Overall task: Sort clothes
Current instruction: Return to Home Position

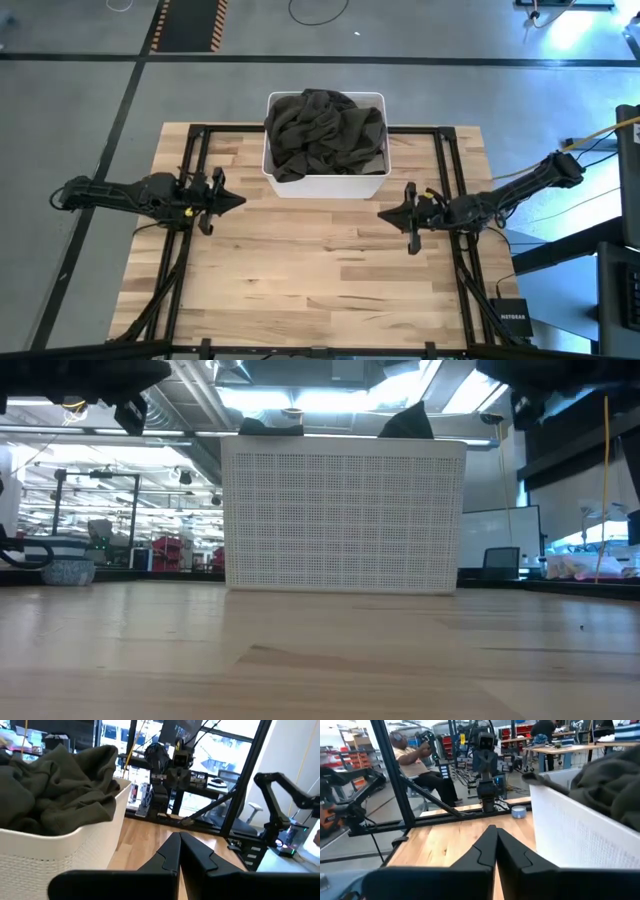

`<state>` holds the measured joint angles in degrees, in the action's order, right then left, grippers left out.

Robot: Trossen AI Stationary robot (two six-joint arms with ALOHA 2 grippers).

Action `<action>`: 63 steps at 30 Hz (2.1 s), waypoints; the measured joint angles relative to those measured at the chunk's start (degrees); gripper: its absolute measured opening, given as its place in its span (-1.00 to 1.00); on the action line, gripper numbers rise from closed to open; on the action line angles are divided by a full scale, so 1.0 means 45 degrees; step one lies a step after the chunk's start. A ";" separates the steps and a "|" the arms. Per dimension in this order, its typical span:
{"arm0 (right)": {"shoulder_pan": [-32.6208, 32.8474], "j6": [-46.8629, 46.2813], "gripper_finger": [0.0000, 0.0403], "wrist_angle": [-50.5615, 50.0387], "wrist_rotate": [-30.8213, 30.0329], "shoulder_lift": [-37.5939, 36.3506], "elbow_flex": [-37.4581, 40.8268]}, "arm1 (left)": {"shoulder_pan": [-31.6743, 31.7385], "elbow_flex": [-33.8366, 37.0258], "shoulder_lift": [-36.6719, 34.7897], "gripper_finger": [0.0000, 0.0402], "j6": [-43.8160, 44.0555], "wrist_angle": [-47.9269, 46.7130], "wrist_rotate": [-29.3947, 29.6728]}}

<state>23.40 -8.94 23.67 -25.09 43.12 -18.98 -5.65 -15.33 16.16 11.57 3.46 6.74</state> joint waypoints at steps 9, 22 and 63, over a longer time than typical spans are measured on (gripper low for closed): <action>-0.0005 -0.0309 -0.92 0.2015 0.0019 0.0022 0.1905 | -0.0225 -0.0005 0.0098 -1.00 -0.0377 -0.0330 0.0005; -0.2041 -0.0272 -0.97 0.2735 0.2783 -0.1150 0.2764 | -0.0402 0.1935 -0.1938 -1.00 -0.0695 0.0616 -0.0018; -0.4789 -0.0326 -0.94 0.0345 0.4825 -0.4395 0.4111 | 0.0052 0.3283 -0.3536 -0.99 -0.1284 0.1194 -0.0977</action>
<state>1.85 -10.40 25.22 -3.38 23.35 -0.48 -5.41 -0.56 0.24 5.80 8.83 2.35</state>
